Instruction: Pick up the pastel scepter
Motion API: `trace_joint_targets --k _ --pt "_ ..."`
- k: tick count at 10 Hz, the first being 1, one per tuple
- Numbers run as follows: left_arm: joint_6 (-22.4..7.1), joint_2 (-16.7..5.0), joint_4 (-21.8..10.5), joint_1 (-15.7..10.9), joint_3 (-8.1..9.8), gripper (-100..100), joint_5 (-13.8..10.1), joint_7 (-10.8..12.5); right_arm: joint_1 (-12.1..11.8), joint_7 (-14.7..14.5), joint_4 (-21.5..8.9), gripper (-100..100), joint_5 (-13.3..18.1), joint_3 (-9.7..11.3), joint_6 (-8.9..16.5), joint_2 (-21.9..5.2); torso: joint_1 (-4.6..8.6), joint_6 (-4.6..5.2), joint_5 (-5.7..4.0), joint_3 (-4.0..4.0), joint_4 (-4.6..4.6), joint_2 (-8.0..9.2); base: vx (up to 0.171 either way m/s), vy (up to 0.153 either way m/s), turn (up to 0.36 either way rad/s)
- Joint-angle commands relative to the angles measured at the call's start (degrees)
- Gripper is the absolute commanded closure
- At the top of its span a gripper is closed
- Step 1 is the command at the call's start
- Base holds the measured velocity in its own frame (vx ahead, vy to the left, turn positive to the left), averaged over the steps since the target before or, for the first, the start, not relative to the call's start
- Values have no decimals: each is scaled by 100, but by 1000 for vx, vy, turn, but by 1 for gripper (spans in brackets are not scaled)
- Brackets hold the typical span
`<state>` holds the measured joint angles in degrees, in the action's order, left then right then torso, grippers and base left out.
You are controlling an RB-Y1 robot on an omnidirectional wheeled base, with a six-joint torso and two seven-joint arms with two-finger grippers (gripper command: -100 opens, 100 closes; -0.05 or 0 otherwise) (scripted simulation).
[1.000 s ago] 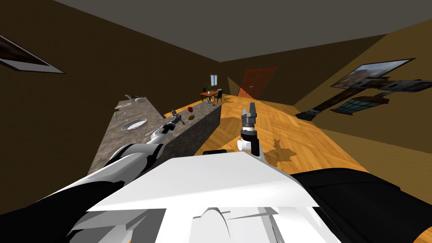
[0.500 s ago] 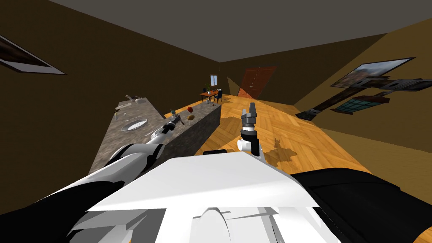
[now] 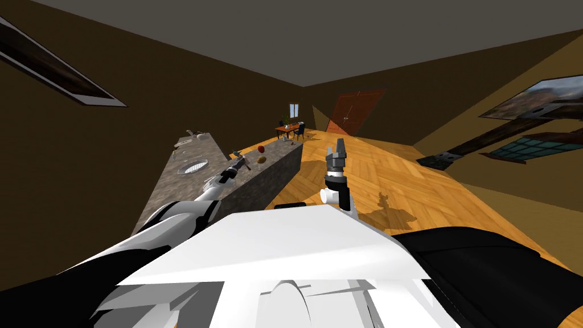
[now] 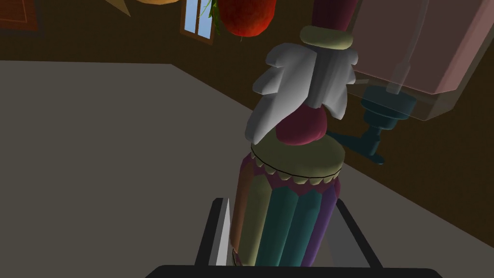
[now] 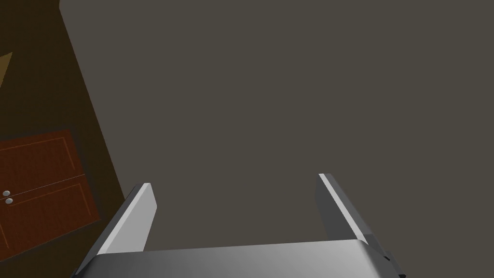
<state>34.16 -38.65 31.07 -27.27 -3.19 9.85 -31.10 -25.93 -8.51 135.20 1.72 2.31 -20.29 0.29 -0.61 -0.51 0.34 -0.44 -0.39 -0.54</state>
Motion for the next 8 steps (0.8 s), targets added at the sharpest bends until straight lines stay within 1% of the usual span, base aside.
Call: trace_joint_targets --k 1,2,3,4,5,6,7,8 --pt "-21 8 286 286 13 100 105 103 0 0 0 0 0 0 0 0 0 0 0 0 0 0 131 -4 151" --pt "-21 8 478 321 13 100 105 103 1 0 0 0 0 1 0 0 -9 6 9 -13 -12 -13 66 -13 -6" --pt "-21 8 569 321 13 100 105 103 2 0 0 0 0 1 0 0 -8 20 11 -13 -12 -11 12 -2 -43" --pt "-101 20 927 665 57 100 314 305 2 0 0 0 0 1 0 0 -8 23 10 -5 -8 1 94 -5 211" --pt "-101 20 925 721 57 100 314 305 0 0 0 0 0 0 0 0 -17 -4 15 -15 -17 -12 117 -9 180" --pt "-101 20 1165 793 57 100 314 305 1 0 0 0 0 1 0 0 -31 -9 24 -25 -30 -18 63 -3 49" --pt "-101 20 1269 793 57 100 314 305 2 0 0 0 0 1 0 0 -39 -1 27 -24 -31 -15 20 3 -7" --pt "-101 20 1269 793 57 100 314 305 2 0 -1 0 0 1 0 0 -39 5 26 -19 -28 -7 0 5 -26"
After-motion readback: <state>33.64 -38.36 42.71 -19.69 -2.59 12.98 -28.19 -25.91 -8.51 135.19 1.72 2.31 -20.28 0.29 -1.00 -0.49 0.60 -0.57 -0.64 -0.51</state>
